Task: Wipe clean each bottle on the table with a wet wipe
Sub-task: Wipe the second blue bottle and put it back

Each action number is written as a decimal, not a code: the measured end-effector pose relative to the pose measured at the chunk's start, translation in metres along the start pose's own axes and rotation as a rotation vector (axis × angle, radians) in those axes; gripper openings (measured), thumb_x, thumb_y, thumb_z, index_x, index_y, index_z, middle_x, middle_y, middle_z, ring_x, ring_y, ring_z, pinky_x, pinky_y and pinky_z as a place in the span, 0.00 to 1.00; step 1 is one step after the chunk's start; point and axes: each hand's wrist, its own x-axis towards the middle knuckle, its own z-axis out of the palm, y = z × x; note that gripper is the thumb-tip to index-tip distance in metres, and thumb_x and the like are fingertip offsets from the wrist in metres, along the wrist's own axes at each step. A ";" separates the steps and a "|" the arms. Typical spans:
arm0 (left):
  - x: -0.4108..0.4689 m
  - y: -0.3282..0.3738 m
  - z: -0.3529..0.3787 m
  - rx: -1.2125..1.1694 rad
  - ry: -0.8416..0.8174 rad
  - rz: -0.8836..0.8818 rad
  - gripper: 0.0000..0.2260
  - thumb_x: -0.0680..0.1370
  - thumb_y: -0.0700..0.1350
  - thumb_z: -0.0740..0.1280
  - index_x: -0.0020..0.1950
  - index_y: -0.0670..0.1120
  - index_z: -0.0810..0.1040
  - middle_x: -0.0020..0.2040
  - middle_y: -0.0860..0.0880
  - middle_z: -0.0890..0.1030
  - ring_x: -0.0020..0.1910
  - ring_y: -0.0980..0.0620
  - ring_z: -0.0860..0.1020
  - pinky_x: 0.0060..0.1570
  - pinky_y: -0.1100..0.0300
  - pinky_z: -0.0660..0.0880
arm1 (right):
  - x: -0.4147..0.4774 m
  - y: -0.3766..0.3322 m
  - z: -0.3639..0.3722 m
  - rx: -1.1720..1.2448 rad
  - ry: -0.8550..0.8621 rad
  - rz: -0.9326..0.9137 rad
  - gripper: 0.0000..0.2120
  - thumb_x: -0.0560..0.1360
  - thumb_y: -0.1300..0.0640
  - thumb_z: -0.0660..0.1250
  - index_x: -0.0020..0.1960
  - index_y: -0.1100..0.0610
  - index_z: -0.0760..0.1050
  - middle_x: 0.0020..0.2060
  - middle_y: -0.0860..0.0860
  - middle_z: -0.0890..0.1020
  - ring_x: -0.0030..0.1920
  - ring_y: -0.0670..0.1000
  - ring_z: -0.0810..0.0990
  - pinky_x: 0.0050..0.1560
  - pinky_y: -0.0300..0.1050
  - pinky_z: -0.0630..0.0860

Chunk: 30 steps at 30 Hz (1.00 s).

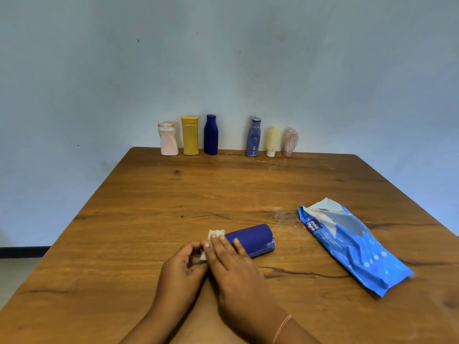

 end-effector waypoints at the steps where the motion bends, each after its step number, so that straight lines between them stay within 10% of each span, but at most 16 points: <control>1: 0.000 0.002 0.000 -0.034 -0.006 -0.013 0.18 0.69 0.26 0.68 0.50 0.46 0.77 0.39 0.58 0.83 0.39 0.67 0.80 0.39 0.76 0.73 | 0.001 0.011 0.000 0.000 0.001 0.042 0.29 0.66 0.57 0.54 0.67 0.57 0.71 0.64 0.53 0.75 0.65 0.50 0.73 0.69 0.45 0.63; 6: 0.000 0.003 0.002 -0.043 -0.005 -0.005 0.20 0.68 0.29 0.71 0.49 0.53 0.76 0.45 0.56 0.81 0.40 0.68 0.80 0.41 0.77 0.72 | -0.001 0.060 -0.016 0.051 -0.055 0.271 0.33 0.70 0.59 0.38 0.76 0.59 0.51 0.75 0.55 0.54 0.75 0.51 0.50 0.71 0.44 0.39; 8: 0.000 0.002 0.002 -0.021 0.004 -0.002 0.20 0.69 0.30 0.71 0.48 0.54 0.75 0.45 0.56 0.81 0.40 0.68 0.80 0.40 0.78 0.72 | -0.004 0.053 -0.014 0.075 -0.052 0.288 0.30 0.76 0.63 0.46 0.76 0.59 0.43 0.76 0.54 0.44 0.75 0.50 0.41 0.71 0.41 0.35; 14: 0.000 0.005 0.002 0.026 0.027 0.023 0.16 0.71 0.29 0.67 0.50 0.49 0.75 0.42 0.58 0.79 0.36 0.72 0.78 0.38 0.79 0.70 | -0.005 -0.011 0.004 0.069 -0.052 0.099 0.30 0.64 0.58 0.55 0.66 0.60 0.70 0.65 0.55 0.75 0.66 0.52 0.72 0.62 0.50 0.70; 19: -0.001 0.005 0.000 0.037 0.024 0.006 0.16 0.71 0.30 0.69 0.53 0.48 0.76 0.39 0.57 0.80 0.33 0.70 0.77 0.36 0.78 0.70 | 0.007 0.011 -0.009 0.027 -0.077 0.086 0.31 0.66 0.57 0.51 0.68 0.60 0.69 0.67 0.53 0.73 0.68 0.51 0.70 0.67 0.52 0.61; 22: -0.002 0.007 0.002 0.030 0.020 0.007 0.17 0.70 0.32 0.70 0.53 0.48 0.76 0.39 0.57 0.80 0.33 0.70 0.77 0.36 0.78 0.70 | 0.006 0.047 -0.017 0.100 -0.110 0.195 0.33 0.70 0.62 0.49 0.75 0.60 0.51 0.75 0.54 0.55 0.75 0.51 0.52 0.71 0.46 0.40; 30: -0.002 0.007 0.003 0.010 0.027 -0.008 0.17 0.70 0.31 0.70 0.52 0.49 0.76 0.39 0.56 0.80 0.34 0.71 0.77 0.36 0.79 0.70 | -0.012 0.015 -0.008 0.190 -0.058 0.377 0.32 0.74 0.62 0.50 0.76 0.61 0.45 0.75 0.57 0.44 0.76 0.54 0.45 0.72 0.43 0.40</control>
